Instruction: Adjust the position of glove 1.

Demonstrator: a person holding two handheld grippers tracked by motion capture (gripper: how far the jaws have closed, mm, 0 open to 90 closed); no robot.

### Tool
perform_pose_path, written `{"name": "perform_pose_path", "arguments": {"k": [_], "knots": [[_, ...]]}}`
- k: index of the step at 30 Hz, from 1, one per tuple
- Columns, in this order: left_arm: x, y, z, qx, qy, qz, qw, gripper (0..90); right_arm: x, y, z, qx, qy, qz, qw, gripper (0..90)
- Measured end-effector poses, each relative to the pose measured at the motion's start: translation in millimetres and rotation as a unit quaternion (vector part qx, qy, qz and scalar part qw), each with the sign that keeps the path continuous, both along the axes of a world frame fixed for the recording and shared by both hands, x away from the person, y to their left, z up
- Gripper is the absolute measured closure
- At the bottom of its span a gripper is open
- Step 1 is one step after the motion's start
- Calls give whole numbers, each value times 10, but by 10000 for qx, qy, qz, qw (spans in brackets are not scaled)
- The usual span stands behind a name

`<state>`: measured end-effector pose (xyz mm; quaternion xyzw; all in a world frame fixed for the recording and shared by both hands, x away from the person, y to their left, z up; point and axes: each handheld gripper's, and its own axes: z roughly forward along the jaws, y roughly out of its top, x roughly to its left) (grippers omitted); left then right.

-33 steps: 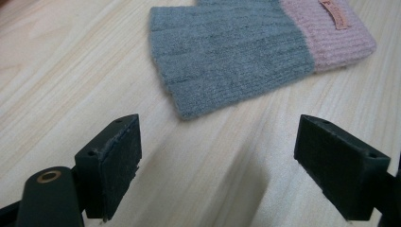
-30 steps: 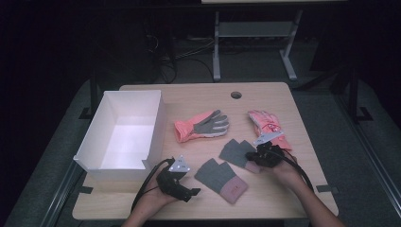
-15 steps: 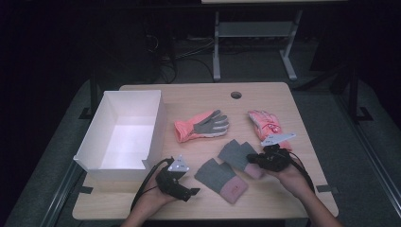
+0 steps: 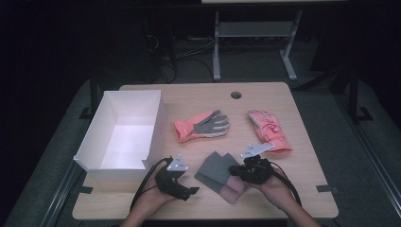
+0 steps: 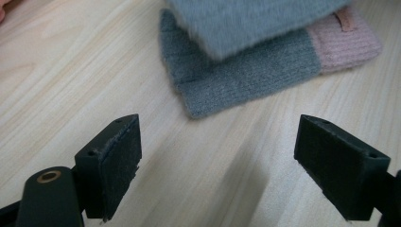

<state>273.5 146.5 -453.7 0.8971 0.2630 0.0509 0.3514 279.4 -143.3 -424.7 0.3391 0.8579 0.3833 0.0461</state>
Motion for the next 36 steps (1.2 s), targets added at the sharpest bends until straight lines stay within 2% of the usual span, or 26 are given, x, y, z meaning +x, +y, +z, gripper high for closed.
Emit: {"name": "perform_pose_path", "arguments": {"k": [5,10,11,12,14,15,16,17,18,20,23,24,27,29,33,36], "knots": [[-3,-17,4,11,-39,-26,10000,154,-9,73,-38,-93,63,28,9999,871],[-4,-25,-6,-51,12,-13,10000,154,0,135,-98,-119,132,66,9998,860],[-6,-24,-5,-67,25,-15,10000,161,0,146,-107,-127,126,64,9998,840],[-8,-18,0,-65,22,-30,10000,194,-7,150,-96,-50,115,117,9999,721],[-21,-13,17,-146,103,44,9998,196,-9,141,-79,-18,55,142,9999,688],[-18,-2,33,-133,60,20,9999,216,-13,120,-56,-20,-12,148,9999,669],[-25,2,51,-158,86,53,9998,248,-8,85,-37,-14,-99,163,9998,667],[-31,3,67,-220,92,55,9997,380,10,-22,-2,-18,-196,102,9998,716],[-36,7,90,-220,106,17,9997,380,10,-22,-2,-18,-196,102,9998,716],[-55,-9,118,-309,151,-84,9994,551,48,-171,9,-37,-291,151,9995,780],[-105,-89,139,-364,220,-276,9987,768,79,-422,-5,-140,-297,33,9995,891],[-123,-127,137,-358,248,-354,9984,823,72,-504,-29,-220,-294,-25,9993,898],[-177,-278,104,-280,313,-581,9974,892,51,-684,-157,-374,-222,-56,9990,900],[-214,-406,75,-294,371,-700,9964,893,61,-721,-221,-473,-158,24,9988,900],[-261,-651,38,-195,340,-905,9951,893,157,-641,-240,-466,-161,147,9987,900],[-280,-772,-6,-145,391,-1014,9940,893,191,-570,-261,-498,-122,210,9985,899]]}}
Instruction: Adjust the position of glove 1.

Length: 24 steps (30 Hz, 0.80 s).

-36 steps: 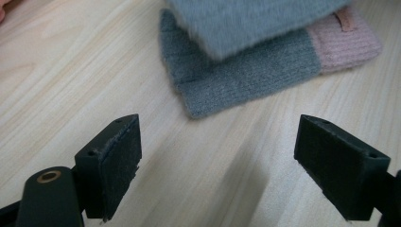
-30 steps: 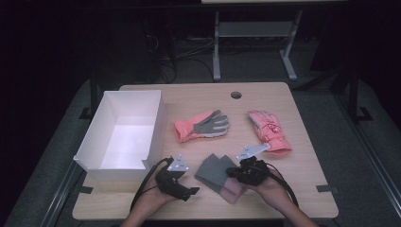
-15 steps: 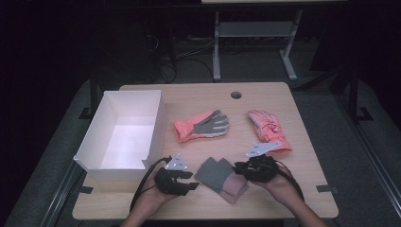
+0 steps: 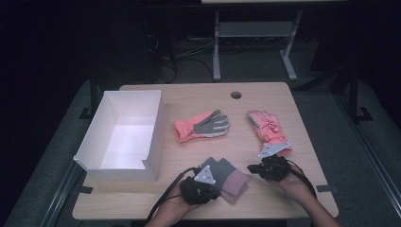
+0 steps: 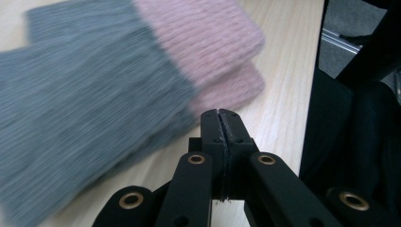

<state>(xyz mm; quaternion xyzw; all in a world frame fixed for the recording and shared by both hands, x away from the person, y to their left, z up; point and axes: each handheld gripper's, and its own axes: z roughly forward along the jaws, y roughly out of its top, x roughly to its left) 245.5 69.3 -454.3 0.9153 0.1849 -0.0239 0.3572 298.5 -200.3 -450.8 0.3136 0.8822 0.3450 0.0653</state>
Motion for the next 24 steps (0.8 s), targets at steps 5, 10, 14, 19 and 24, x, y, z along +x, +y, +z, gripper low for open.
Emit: {"name": "perform_pose_path", "arguments": {"k": [5,10,14,19,24], "knots": [[-20,-97,-41,160,-76,-149,9997,895,-64,119,-27,-33,111,298,9995,899],[-18,-97,-71,98,-12,-98,9999,896,-102,144,-16,19,143,441,9989,900],[-7,-84,-67,127,-14,-103,9999,896,-169,173,-7,64,210,583,9981,900],[-5,74,30,192,83,50,9998,896,-154,142,-5,52,171,588,9981,899],[64,335,67,172,190,545,9982,896,-117,111,-28,37,236,478,9986,900]]}}
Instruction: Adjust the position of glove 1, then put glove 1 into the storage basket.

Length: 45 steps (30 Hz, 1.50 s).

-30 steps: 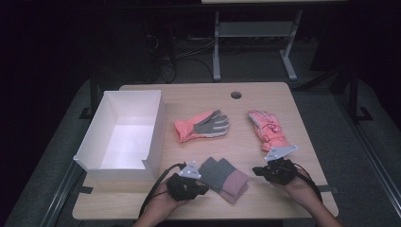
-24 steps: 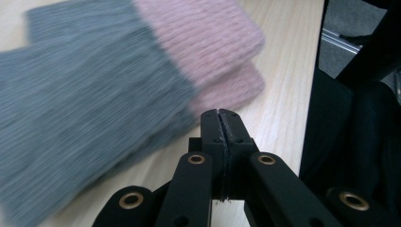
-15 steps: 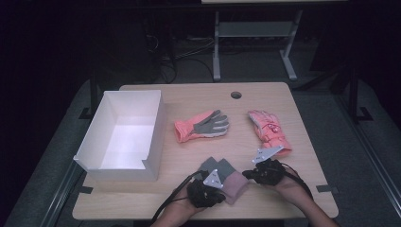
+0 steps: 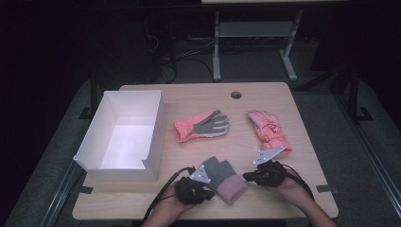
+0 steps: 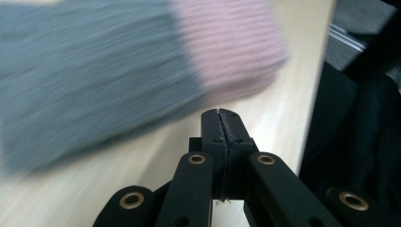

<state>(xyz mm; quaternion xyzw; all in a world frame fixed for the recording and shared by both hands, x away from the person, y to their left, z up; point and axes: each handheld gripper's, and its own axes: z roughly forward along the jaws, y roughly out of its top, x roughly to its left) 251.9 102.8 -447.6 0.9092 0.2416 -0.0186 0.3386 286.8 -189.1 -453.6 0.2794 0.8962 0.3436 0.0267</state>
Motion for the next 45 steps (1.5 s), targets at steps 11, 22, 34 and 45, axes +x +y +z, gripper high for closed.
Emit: {"name": "perform_pose_path", "arguments": {"k": [11,22,34,45], "knots": [[235,1,-32,236,-146,290,9992,896,-55,88,-23,-88,-7,207,9997,900],[374,-25,-9,99,-89,378,9992,896,-84,123,-34,-115,28,296,9995,900],[622,-93,1,46,-30,452,9990,897,-169,271,-37,-17,143,560,9983,900],[835,-234,1,-7,-50,501,9987,897,-232,535,-56,31,128,919,9957,900]]}}
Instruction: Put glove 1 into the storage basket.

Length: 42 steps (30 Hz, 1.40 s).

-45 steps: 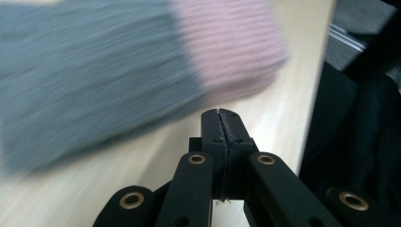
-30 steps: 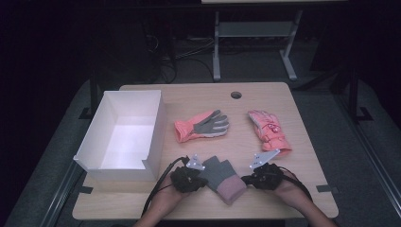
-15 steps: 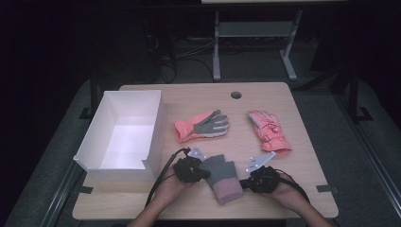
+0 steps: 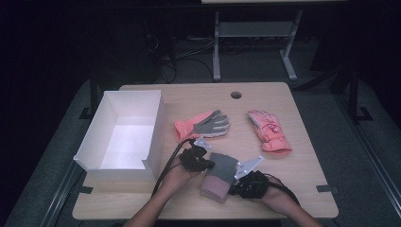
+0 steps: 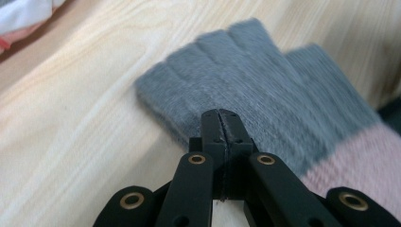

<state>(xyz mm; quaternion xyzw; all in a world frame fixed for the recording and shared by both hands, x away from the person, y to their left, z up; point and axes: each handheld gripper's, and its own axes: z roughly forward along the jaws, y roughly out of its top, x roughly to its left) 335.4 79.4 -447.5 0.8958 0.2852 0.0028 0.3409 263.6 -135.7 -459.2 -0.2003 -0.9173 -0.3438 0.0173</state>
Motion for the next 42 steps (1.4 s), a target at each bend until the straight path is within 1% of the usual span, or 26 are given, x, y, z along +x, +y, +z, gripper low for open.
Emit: {"name": "perform_pose_path", "arguments": {"k": [1,2,4,6,7,8,9,13,16,18,22,23,24,25,26,27,29,30,31,32,33,34,35,38,41,42], "knots": [[15,-11,1,29,1,-18,10000,897,0,0,0,0,0,0,10000,900],[24,-31,-2,-45,7,27,10000,896,-1,34,-5,10,-34,49,10000,900],[56,-47,2,-8,25,-9,10000,896,8,108,-20,-4,-188,205,9996,900],[91,-57,7,60,-3,-101,9999,897,-6,200,-19,-1,-128,227,9997,900],[101,-69,2,31,-6,-95,9999,897,-2,244,-28,-3,-178,293,9994,900],[116,-71,8,97,-25,-161,9998,897,-4,287,-30,-17,-160,309,9994,900],[114,-87,2,27,-22,-111,9999,897,-2,329,-37,-21,-159,321,9994,900],[109,-74,20,91,-67,-188,9998,896,7,445,-46,-14,-233,478,9986,900],[101,-48,57,-30,-99,-147,9998,893,-4,371,-22,82,-157,380,9991,900],[87,-26,93,-129,-89,-161,9997,851,-24,289,31,179,-121,282,9994,887],[38,17,139,-183,-42,-191,9996,676,-73,66,136,396,-69,-130,9991,747],[31,36,155,-140,-47,-252,9996,631,-72,-1,146,393,-120,-247,9988,720],[13,43,162,-178,-64,-217,9996,594,-65,-68,152,385,-151,-371,9985,683],[1,59,177,-120,-132,-269,9995,551,-55,-139,163,364,-226,-508,9978,645],[-33,70,195,-138,-174,-274,9994,472,-44,-284,199,421,-228,-801,9956,606],[-33,70,195,-138,-174,-274,9994,438,-44,-284,199,421,-228,-801,9956,606],[-47,89,209,-74,-219,-371,9990,407,-43,-426,228,470,-260,-1113,9923,552],[-59,85,203,-78,-238,-339,9991,320,-58,-560,223,497,-338,-1379,9886,491],[-69,85,201,-45,-271,-359,9990,320,-58,-560,223,497,-338,-1379,9886,491],[-86,81,196,-23,-270,-386,9989,261,-98,-695,211,433,-378,-1646,9847,438],[-105,69,185,-20,-254,-391,9989,261,-98,-695,211,433,-378,-1646,9847,438],[-115,65,178,59,-263,-498,9984,233,-116,-763,197,402,-405,-1778,9824,393],[-136,48,169,90,-282,-514,9982,202,-129,-834,181,390,-402,-1888,9804,355],[-182,14,157,187,-332,-618,9974,159,-177,-1016,140,433,-345,-2293,9718,241],[-194,-37,136,229,-337,-641,9971,144,-129,-1114,120,469,-384,-2508,9661,186],[-198,-63,123,216,-335,-635,9972,142,-104,-1118,112,483,-347,-2523,9658,178]]}}
